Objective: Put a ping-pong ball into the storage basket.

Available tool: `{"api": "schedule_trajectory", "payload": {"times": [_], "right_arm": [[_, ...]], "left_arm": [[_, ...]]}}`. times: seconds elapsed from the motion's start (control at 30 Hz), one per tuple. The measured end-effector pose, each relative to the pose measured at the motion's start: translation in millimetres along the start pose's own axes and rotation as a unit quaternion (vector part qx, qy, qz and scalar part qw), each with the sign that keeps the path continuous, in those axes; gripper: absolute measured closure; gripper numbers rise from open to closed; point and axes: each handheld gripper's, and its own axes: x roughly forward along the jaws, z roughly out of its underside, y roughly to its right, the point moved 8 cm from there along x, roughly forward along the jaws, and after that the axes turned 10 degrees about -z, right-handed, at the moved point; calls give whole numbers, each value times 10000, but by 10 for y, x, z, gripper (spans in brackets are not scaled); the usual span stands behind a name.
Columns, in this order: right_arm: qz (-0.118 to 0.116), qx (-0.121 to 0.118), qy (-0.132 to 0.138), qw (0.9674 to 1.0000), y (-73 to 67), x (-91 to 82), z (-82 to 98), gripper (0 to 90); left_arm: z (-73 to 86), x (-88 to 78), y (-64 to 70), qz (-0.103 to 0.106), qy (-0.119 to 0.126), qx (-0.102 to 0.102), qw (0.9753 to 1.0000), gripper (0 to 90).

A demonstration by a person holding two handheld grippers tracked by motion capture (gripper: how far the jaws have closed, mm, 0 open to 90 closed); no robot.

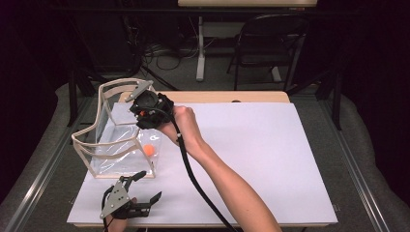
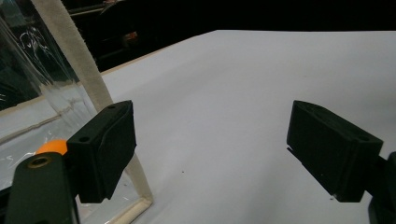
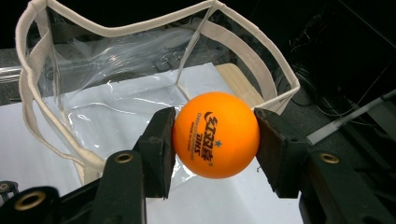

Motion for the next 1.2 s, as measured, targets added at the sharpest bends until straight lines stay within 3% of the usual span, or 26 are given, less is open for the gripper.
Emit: {"api": "schedule_trajectory", "payload": {"times": [0.57,1.2], "right_arm": [[-123,-87,-106,9998,-66,131,-75,505],[-351,30,-157,9993,-141,309,-151,505]], "left_arm": [[4,-7,-7,-3,-10,12,10000,160],[-1,-18,-13,-3,19,-12,10000,160]]}}
